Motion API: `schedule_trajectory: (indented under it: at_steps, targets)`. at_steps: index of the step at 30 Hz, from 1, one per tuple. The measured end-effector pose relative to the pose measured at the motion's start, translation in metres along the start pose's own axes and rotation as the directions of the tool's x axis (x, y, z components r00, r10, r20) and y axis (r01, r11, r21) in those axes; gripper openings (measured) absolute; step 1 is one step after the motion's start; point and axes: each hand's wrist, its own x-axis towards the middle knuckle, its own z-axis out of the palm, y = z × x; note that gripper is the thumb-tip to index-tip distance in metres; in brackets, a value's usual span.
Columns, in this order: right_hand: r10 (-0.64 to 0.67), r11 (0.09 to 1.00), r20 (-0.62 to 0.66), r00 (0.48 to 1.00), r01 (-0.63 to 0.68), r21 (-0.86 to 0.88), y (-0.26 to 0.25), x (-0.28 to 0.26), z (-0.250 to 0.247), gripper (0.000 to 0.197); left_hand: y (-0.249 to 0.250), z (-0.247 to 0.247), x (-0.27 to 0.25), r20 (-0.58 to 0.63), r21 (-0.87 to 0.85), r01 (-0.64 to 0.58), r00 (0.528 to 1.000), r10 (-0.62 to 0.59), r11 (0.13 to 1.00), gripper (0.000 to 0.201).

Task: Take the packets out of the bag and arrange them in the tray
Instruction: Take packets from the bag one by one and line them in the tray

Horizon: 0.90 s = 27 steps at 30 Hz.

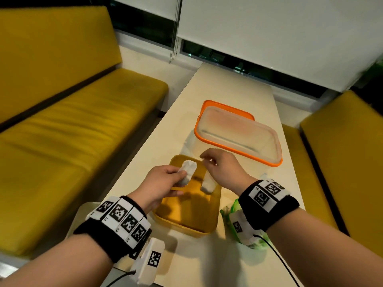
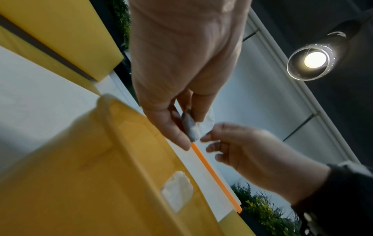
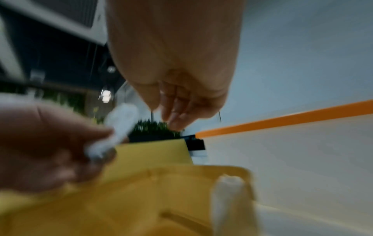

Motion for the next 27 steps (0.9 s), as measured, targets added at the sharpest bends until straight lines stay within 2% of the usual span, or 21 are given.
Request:
schedule_trajectory:
  at_steps: [1, 3, 5, 10, 15, 18, 21, 24, 27]
  targets:
    - [-0.018, 0.992, 0.005, 1.0, 0.017, 0.126, -0.009, -0.004, -0.004, 0.021, 0.0, 0.004, 0.0, 0.012, 0.01, -0.001, 1.0, 0.001, 1.0, 0.016]
    - [-0.061, 0.975, 0.045, 0.997, 0.05, 0.216, -0.021, -0.008, -0.007, 0.016, 0.0, 0.011, 0.002, 0.034, 0.02, -0.008, 0.999, 0.007, 1.0, 0.015]
    - [-0.09, 0.986, 0.059, 0.994, 0.08, 0.147, -0.023, -0.008, -0.008, 0.008, 0.001, 0.017, 0.002, 0.05, 0.043, -0.014, 0.999, 0.012, 0.999, 0.014]
    - [-0.009, 0.994, 0.09, 0.996, 0.019, -0.105, -0.001, -0.007, -0.009, 0.011, 0.0, 0.016, 0.002, 0.073, 0.113, -0.03, 0.997, 0.021, 0.993, 0.026]
    - [0.127, 0.962, 0.231, 0.965, -0.064, -0.264, 0.025, -0.008, 0.017, 0.016, -0.004, 0.008, 0.007, 0.08, 0.111, -0.028, 0.997, 0.019, 0.993, 0.027]
    - [0.127, 0.905, 0.269, 0.955, 0.0, -0.425, 0.025, -0.004, 0.02, 0.026, -0.006, 0.009, 0.007, 0.09, 0.113, -0.023, 0.996, 0.013, 0.993, 0.027]
    - [0.058, 0.869, 0.16, 0.985, 0.029, -0.495, 0.018, -0.006, 0.011, 0.034, -0.007, 0.009, 0.005, 0.091, 0.115, -0.02, 0.996, 0.01, 0.993, 0.024]
    - [0.041, 0.955, -0.045, 0.998, -0.052, -0.291, 0.018, -0.016, -0.021, 0.03, -0.002, 0.008, 0.003, 0.091, 0.09, -0.027, 0.996, 0.019, 0.996, 0.02]
    - [0.102, 0.992, -0.161, 0.982, -0.111, -0.052, 0.033, -0.045, -0.056, 0.023, 0.004, 0.012, 0.003, 0.106, 0.073, -0.044, 0.994, 0.037, 0.996, 0.02]
